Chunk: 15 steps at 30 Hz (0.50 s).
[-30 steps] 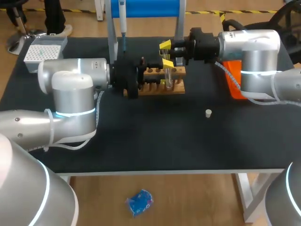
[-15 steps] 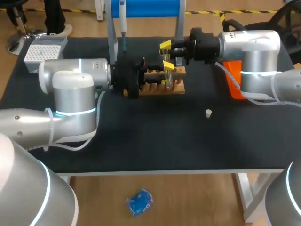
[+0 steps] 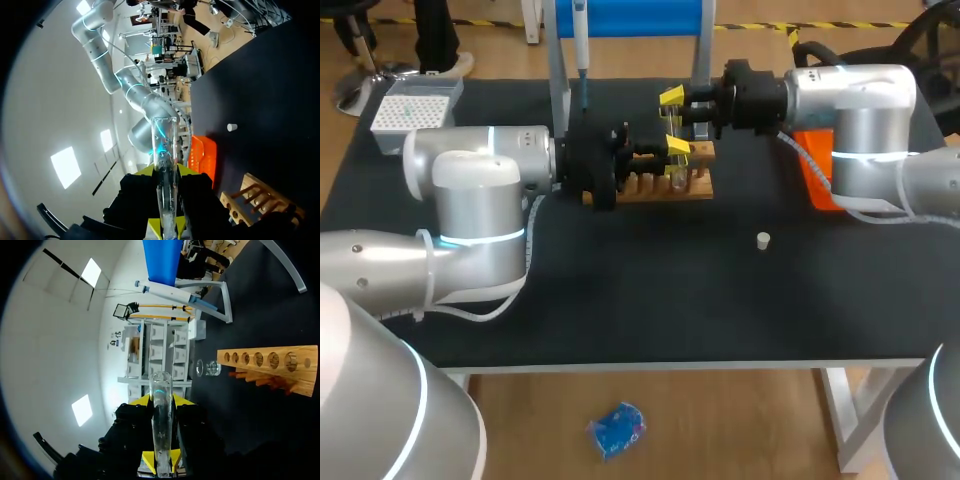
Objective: Invert the test tube, pick up the pipette, mount the tip to pipette, aspirate from beaker and dispense into the tube, eject the tip, return the pipette, and cap with the stopper.
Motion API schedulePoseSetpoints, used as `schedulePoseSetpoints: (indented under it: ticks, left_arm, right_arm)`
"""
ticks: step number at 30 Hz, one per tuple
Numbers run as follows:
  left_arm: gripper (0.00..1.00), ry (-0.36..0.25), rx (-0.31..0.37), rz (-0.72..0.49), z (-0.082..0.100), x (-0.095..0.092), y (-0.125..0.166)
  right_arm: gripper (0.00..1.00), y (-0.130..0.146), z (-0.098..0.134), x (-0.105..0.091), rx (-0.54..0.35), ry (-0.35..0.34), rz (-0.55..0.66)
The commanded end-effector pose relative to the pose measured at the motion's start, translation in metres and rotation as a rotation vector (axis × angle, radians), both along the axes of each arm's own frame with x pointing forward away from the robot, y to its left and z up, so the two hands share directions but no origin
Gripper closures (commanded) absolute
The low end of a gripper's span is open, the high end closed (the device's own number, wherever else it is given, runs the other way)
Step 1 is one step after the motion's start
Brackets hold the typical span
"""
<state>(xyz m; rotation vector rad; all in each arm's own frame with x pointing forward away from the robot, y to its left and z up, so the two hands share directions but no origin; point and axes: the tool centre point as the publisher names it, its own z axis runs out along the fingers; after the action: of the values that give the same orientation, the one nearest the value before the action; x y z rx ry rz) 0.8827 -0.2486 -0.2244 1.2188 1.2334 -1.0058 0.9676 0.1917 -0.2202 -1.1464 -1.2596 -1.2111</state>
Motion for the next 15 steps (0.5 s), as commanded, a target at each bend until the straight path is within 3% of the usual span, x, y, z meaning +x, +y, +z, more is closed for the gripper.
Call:
schedulePoseSetpoints:
  ticks: [1, 6, 10, 12, 15]
  left_arm:
    - [1.00, 0.001, 0.002, 0.004, 0.002, 0.000, 0.000]
    - [1.00, 0.020, 0.000, 0.009, 0.007, -0.001, 0.004]
    - [1.00, 0.093, -0.014, 0.041, 0.014, -0.002, 0.013]
    - [1.00, 0.161, -0.015, 0.071, 0.017, -0.001, 0.019]
    - [1.00, 0.317, -0.027, 0.120, 0.023, 0.000, 0.030]
  right_arm:
    - [0.00, 0.000, 0.000, 0.000, 0.000, 0.004, -0.001]
    - [0.00, -0.009, 0.003, 0.002, -0.025, -0.019, -0.030]
    - [0.00, -0.021, 0.007, 0.005, -0.040, -0.074, -0.065]
    - [0.00, -0.028, 0.010, 0.006, -0.031, -0.125, -0.084]
    - [0.00, -0.038, 0.016, 0.008, -0.042, -0.310, -0.077]
